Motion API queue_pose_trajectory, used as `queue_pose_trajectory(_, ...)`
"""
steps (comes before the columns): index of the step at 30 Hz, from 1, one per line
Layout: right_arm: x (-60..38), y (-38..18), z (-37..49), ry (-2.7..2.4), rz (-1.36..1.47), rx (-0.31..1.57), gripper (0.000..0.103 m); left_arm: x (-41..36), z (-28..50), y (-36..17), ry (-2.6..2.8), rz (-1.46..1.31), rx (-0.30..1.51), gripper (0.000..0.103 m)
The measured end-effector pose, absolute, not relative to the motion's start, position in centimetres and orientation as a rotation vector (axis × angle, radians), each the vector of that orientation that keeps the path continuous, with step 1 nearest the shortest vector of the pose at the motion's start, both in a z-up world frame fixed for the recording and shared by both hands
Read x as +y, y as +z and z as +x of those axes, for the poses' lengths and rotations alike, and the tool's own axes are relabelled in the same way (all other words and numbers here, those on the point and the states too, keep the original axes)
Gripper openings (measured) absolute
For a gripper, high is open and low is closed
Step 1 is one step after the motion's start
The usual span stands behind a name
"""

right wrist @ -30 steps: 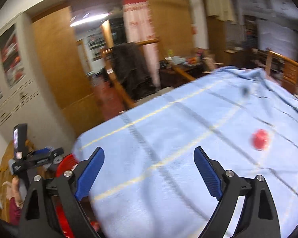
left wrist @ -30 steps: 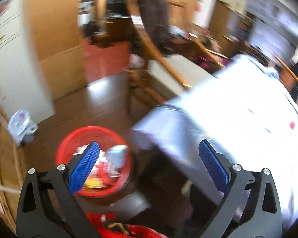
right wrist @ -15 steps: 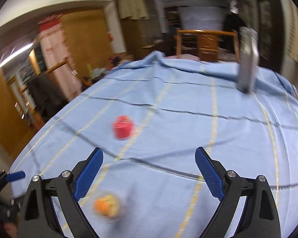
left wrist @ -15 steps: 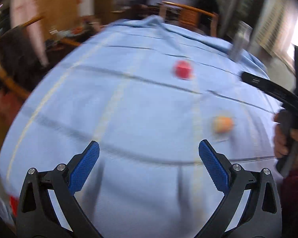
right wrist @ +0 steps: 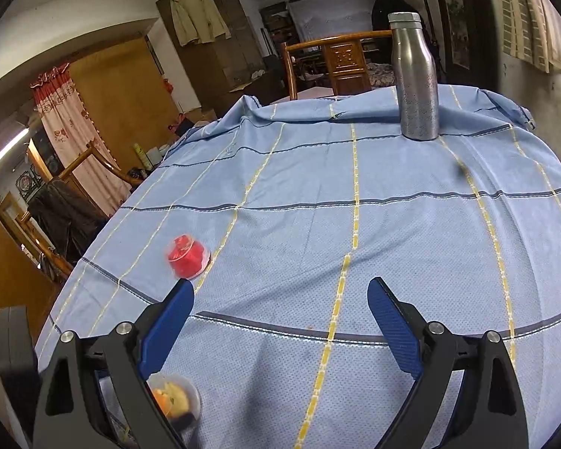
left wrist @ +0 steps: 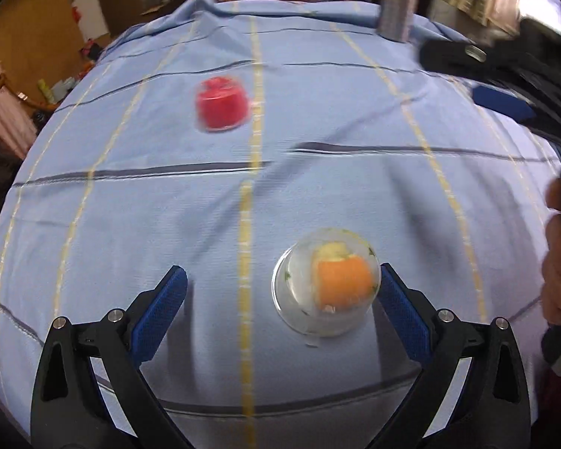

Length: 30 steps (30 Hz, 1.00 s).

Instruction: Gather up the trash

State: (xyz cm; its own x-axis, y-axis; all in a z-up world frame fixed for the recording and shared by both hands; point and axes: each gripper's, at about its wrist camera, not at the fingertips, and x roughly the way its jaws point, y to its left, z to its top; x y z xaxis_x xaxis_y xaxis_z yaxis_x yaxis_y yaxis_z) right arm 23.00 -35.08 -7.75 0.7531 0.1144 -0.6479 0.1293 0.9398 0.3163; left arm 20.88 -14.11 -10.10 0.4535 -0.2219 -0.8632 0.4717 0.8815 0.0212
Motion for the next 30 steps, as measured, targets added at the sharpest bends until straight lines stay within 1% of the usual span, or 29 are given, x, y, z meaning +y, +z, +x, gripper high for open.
queue_pose_trajectory(2, -34.9, -7.4, 22.8, -0.011, 0.358, 0.72, 0.092, -12.0, 21.5, -9.7, -0.387, 0.252, 0.999, 0.092)
queue_pose_trajectory(6, -35.0, -7.4, 22.6, -0.01, 0.38, 0.72, 0.092, -7.2, 22.9, -8.9, -0.264, 0.205, 0.974, 0.091)
queue_pose_trajectory(9, -35.0, -7.6, 22.7, 0.002, 0.401, 0.73, 0.092, -5.8, 23.0, -8.7, -0.259, 0.163, 0.973, 0.091)
queue_pose_trajectory(15, -34.4, -7.9, 22.9, -0.009, 0.368, 0.742, 0.092, -7.0, 22.6, -9.7, -0.272, 0.214, 0.999, 0.091)
queue_pose_trajectory(18, -34.2, -8.0, 22.9, -0.004, 0.369, 0.743, 0.092, -6.5, 23.0, -9.7, -0.263, 0.184, 1.003, 0.092)
queue_pose_trajectory(22, -33.8, -8.0, 22.9, 0.005, 0.358, 0.748, 0.092, -5.9, 23.6, -10.1, -0.276, 0.137, 1.041, 0.096)
queue_pose_trajectory(30, -32.1, -8.8, 23.0, 0.016, 0.276, 0.757, 0.092, -6.5, 23.3, -10.4, -0.262, 0.18, 1.042, 0.096)
